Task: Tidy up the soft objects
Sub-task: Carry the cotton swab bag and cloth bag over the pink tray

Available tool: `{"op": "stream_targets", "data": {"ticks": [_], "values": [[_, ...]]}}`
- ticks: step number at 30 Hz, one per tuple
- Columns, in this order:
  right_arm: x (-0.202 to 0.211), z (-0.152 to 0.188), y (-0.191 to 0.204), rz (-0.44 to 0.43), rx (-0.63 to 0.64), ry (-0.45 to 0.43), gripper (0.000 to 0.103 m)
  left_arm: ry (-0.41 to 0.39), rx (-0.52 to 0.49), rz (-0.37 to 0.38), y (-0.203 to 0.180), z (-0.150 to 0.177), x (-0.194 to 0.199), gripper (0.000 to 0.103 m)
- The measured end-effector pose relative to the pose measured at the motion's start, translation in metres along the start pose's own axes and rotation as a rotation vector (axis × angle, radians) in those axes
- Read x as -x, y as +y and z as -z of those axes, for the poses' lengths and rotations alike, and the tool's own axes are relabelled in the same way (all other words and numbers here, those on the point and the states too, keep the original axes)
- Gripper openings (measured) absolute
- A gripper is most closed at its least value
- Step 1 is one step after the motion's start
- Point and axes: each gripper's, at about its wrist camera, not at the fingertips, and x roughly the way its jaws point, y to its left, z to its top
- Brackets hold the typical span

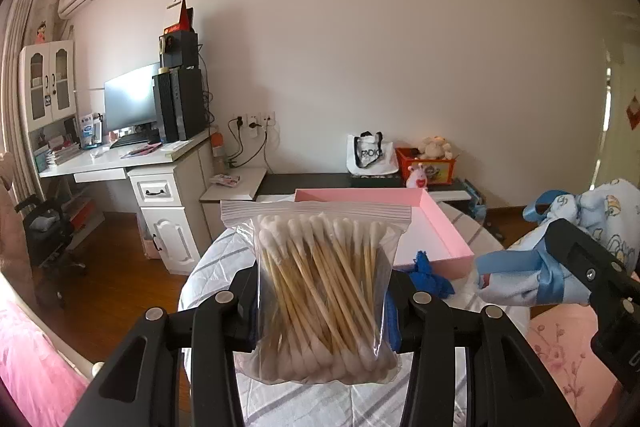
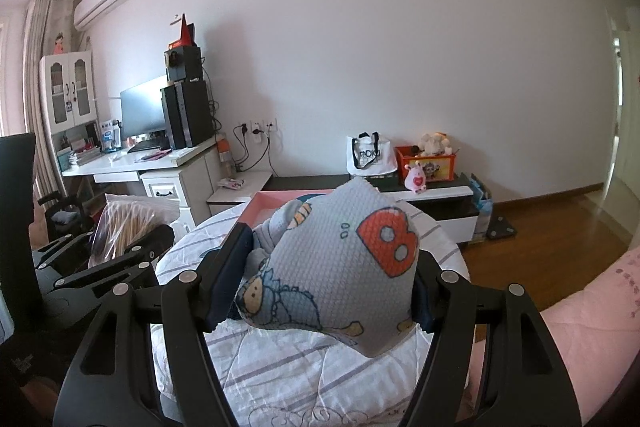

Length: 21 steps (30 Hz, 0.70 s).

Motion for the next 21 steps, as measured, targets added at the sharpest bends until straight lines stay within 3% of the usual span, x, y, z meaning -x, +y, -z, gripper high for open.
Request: {"op": "stream_targets", "data": {"ticks": [12, 21], "values": [[-0.07, -0.014, -0.01, 0.001, -0.013, 0.041, 0.066, 0.083, -0.007, -0.005, -0.019, -0.041, -0.104, 0.042], [-0.162, -0.022, -0.023, 0.014, -0.024, 0.131, 0.066, 0.176, -0.023, -0.003, -0.038, -0.088, -0.233, 0.042]]}}
